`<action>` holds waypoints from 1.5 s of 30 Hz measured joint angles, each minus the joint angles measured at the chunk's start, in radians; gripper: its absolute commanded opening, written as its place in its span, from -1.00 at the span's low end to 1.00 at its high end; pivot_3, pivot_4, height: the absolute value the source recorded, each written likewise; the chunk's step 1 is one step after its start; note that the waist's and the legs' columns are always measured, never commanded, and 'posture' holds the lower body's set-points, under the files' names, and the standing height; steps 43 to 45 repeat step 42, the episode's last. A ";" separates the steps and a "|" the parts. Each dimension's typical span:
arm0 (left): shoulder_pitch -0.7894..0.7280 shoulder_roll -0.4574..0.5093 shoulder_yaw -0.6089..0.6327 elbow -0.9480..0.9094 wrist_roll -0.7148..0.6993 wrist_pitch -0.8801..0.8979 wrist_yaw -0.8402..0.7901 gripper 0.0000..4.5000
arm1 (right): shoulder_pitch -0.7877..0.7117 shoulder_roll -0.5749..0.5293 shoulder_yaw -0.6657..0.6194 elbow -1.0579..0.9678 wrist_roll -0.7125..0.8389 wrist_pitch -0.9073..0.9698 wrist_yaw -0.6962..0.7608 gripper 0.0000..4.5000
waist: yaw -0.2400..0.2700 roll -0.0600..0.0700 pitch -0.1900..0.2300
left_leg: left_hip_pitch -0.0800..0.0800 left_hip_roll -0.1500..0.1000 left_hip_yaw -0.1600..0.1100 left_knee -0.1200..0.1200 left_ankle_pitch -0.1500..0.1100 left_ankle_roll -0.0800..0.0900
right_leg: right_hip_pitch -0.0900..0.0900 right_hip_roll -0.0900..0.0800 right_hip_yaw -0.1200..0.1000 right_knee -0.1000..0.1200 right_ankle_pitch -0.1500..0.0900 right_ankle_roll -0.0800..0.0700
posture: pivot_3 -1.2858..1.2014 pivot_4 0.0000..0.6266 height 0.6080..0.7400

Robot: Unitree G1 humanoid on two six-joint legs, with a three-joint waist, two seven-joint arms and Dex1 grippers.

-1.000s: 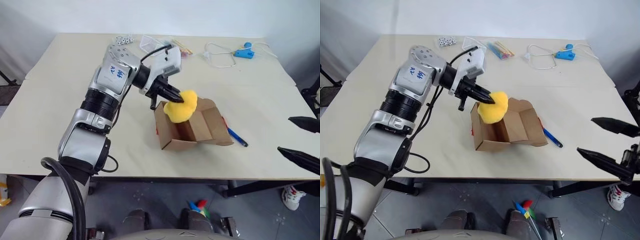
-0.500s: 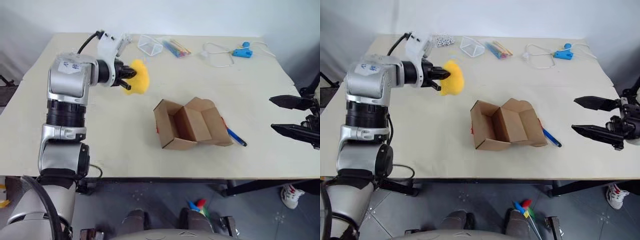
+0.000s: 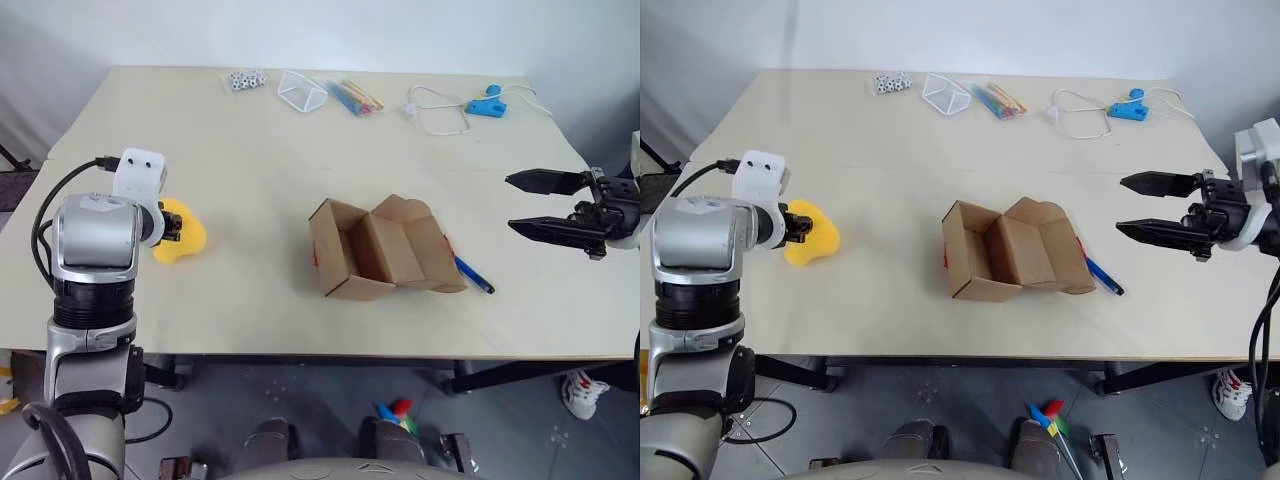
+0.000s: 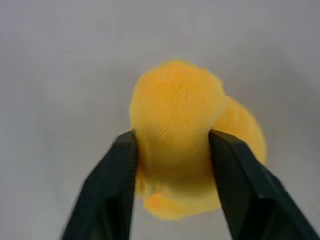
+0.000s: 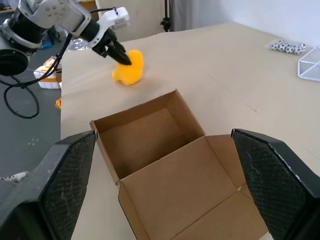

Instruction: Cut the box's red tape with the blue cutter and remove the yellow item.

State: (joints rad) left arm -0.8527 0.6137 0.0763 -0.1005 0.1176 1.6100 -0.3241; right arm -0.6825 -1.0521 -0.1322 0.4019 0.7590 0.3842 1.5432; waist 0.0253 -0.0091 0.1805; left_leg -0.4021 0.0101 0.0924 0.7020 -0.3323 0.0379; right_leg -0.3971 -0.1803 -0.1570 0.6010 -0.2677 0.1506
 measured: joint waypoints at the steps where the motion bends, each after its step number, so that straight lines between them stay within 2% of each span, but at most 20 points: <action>1: 0.000 0.000 0.005 -0.002 -0.001 0.001 0.009 0.60 | -0.002 -0.002 0.007 0.000 0.003 -0.005 0.000 1.00 | -0.001 0.000 0.000 | 0.000 0.000 0.000 0.000 0.000 0.000 | 0.000 0.000 0.000 0.000 0.000 0.000 | 0.03 -0.52 1.00; 4: 0.001 0.012 0.016 -0.002 -0.020 0.002 0.016 0.99 | -0.006 -0.004 0.012 0.010 0.020 -0.015 0.001 1.00 | -0.002 0.000 0.000 | 0.001 0.000 0.000 0.000 0.000 0.000 | 0.000 0.000 0.000 0.000 0.000 0.000 | 0.03 -0.52 1.00; 10: 0.017 0.040 0.032 -0.003 -0.063 0.003 0.010 0.99 | 0.001 -0.004 0.012 0.019 0.045 -0.033 0.003 1.00 | -0.002 0.000 0.000 | 0.001 0.000 0.000 0.000 0.000 0.000 | 0.000 0.000 0.000 0.000 0.000 0.000 | 0.03 -0.52 1.00; 15: 0.026 0.190 -0.009 -0.014 -0.121 0.003 -0.026 0.99 | 0.020 -0.005 0.008 0.018 0.051 -0.034 0.003 1.00 | -0.004 0.000 0.000 | 0.001 0.000 0.000 -0.002 -0.001 -0.001 | -0.001 0.000 0.001 0.000 0.000 0.000 | 0.03 -0.52 1.00; 20: -0.014 0.306 0.002 -0.096 -0.289 -0.011 -0.193 0.99 | 0.038 -0.024 -0.002 0.015 0.052 -0.035 0.004 1.00 | 0.000 0.000 0.000 | 0.001 0.002 0.000 -0.001 -0.001 -0.001 | 0.000 -0.001 0.001 -0.001 0.000 0.000 | 0.03 -0.52 1.00; 23: 0.000 0.342 0.061 -0.140 -0.378 -0.064 -0.283 0.99 | 0.047 -0.026 -0.018 0.013 0.052 -0.035 0.004 1.00 | -0.003 0.001 0.000 | 0.001 0.002 0.000 -0.001 -0.001 -0.001 | -0.001 0.000 0.001 -0.002 0.000 0.000 | 0.03 -0.52 1.00; 26: 0.183 0.319 0.220 -0.210 -0.461 -0.319 -0.419 0.99 | 0.086 -0.033 -0.048 0.010 0.049 -0.046 0.004 1.00 | -0.007 0.004 -0.001 | 0.003 0.003 0.001 -0.004 -0.001 -0.002 | 0.000 0.000 0.001 -0.002 0.000 0.000 | 0.03 -0.52 1.00; 28: 0.329 0.200 0.347 -0.253 -0.535 -0.600 -0.541 0.99 | 0.133 -0.035 -0.062 -0.001 0.046 -0.058 0.005 1.00 | -0.008 0.004 0.000 | 0.001 0.002 0.002 -0.002 -0.001 -0.002 | 0.000 0.002 0.000 -0.004 0.000 -0.001 | 0.03 -0.52 1.00; 30: 0.441 0.178 0.362 -0.299 -0.561 -0.734 -0.602 0.99 | 0.159 -0.035 -0.073 -0.013 0.045 -0.066 0.006 1.00 | -0.011 0.004 -0.001 | 0.002 0.002 0.003 -0.002 -0.001 -0.002 | 0.000 0.002 0.001 -0.004 0.000 -0.001 | 0.03 -0.52 1.00; 34: 0.656 0.185 0.399 -0.321 -0.663 -0.867 -0.786 0.99 | 0.225 -0.035 -0.104 -0.007 0.031 -0.103 0.008 1.00 | -0.011 0.004 -0.001 | 0.003 0.002 0.006 -0.002 -0.001 -0.002 | 0.000 0.002 0.001 -0.004 0.000 -0.001 | 0.03 -0.52 1.00; 38: 0.808 0.227 0.411 -0.182 -0.633 -1.043 -0.909 0.99 | 0.294 -0.037 -0.135 0.090 0.023 -0.181 0.011 1.00 | -0.005 0.005 -0.001 | 0.004 0.002 0.011 -0.002 -0.001 -0.001 | 0.002 0.002 0.001 -0.007 0.000 -0.002 | 0.03 -0.52 1.00; 42: 0.833 0.254 0.417 -0.062 -0.624 -1.113 -0.935 0.99 | 0.387 -0.053 -0.090 0.175 -0.036 -0.319 0.012 1.00 | -0.003 0.005 0.000 | 0.004 0.004 0.011 -0.003 -0.002 0.000 | 0.003 0.001 0.001 -0.008 0.000 -0.002 | 0.03 -0.52 1.00; 45: 0.833 0.254 0.417 -0.062 -0.624 -1.113 -0.935 0.99 | 0.387 -0.053 -0.090 0.175 -0.036 -0.319 0.012 1.00 | -0.003 0.005 0.000 | 0.004 0.004 0.011 -0.003 -0.002 0.000 | 0.003 0.001 0.001 -0.008 0.000 -0.002 | 0.03 -0.52 1.00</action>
